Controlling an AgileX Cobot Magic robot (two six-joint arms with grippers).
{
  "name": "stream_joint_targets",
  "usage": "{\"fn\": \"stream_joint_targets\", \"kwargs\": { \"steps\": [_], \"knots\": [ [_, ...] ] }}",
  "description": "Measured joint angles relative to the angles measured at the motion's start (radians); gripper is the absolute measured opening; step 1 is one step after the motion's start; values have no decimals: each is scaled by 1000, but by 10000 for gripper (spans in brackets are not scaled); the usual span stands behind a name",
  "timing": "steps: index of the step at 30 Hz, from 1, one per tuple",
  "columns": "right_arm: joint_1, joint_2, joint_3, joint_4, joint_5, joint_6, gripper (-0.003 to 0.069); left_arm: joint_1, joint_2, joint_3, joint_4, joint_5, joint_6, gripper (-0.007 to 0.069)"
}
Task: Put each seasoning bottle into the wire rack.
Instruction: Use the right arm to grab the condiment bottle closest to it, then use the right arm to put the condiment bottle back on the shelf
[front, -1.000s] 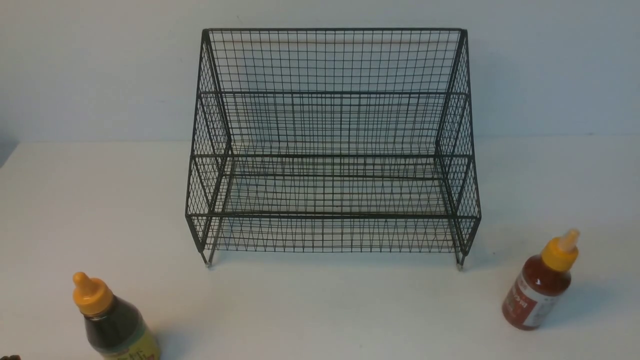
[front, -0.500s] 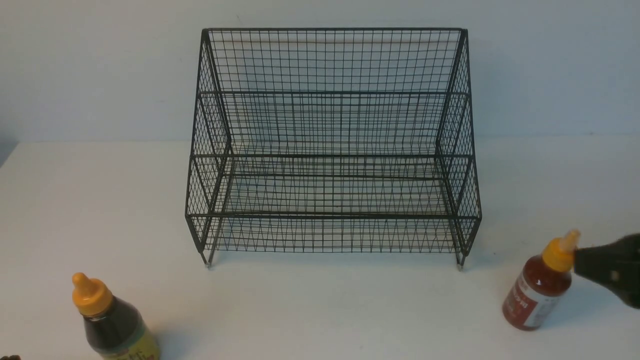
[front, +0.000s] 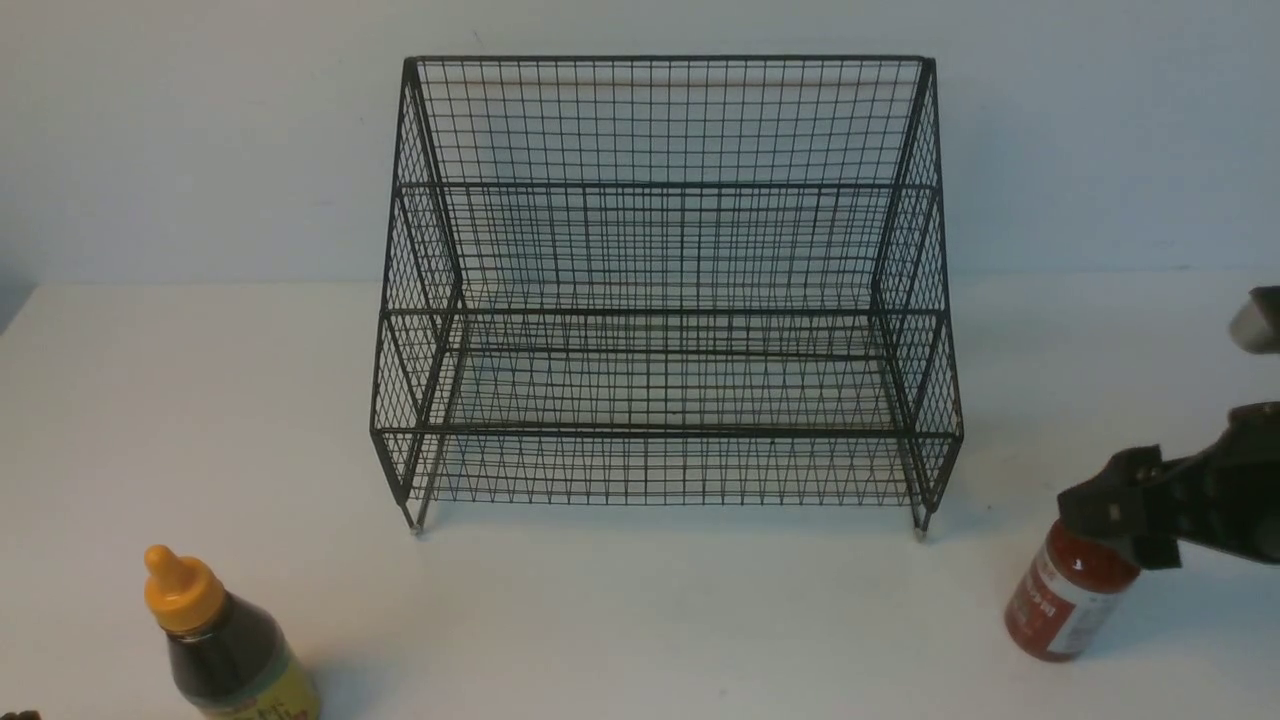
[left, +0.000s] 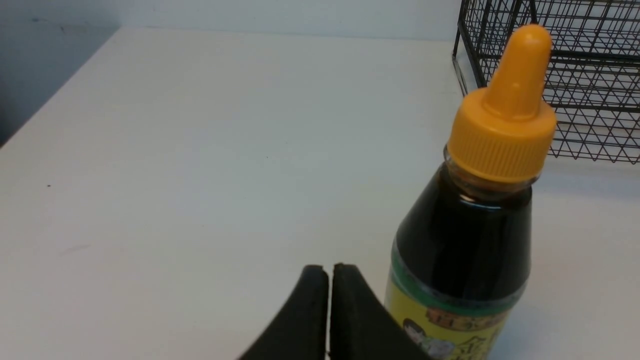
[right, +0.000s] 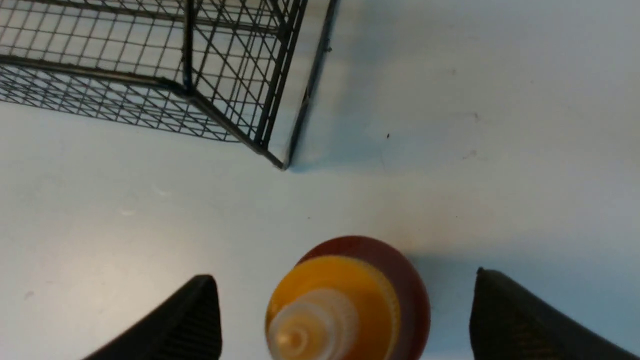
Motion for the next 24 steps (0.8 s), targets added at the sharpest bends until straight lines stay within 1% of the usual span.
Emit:
{"fn": "stream_joint_targets", "kwargs": {
  "steps": [2,3,4,5,7,8,10,12,14,15,21,22,23,24],
  "knots": [
    [0,35,0,12,-11,-16,559,0,0,0,0,0,0,-5],
    [0,50,0,23,-12,-27,524,0,0,0,0,0,0,-5],
    [0,62,0,35,-11,-39,465,0,0,0,0,0,0,-5],
    [0,65,0,40,-11,-43,442,0,0,0,0,0,0,-5],
    [0,64,-3,55,-11,-70,326,0,0,0,0,0,0,-5],
    [0,57,-9,65,-8,-84,284,0,0,0,0,0,0,-5],
    [0,41,-9,64,31,-103,299,0,0,0,0,0,0,-5],
    [0,19,-11,53,74,-108,299,0,0,0,0,0,0,-5],
    [0,-38,-46,35,169,-98,299,0,0,0,0,0,0,-5],
    [0,-43,-51,34,169,-96,299,0,0,0,0,0,0,-5],
    [0,-159,-305,7,420,8,299,0,0,0,0,0,0,-5],
    [0,-162,-328,6,436,17,299,0,0,0,0,0,0,-5],
    [0,-164,-414,6,487,31,299,0,0,0,0,0,0,-5],
    [0,-164,-435,7,492,34,299,0,0,0,0,0,0,-5]
  ]
}}
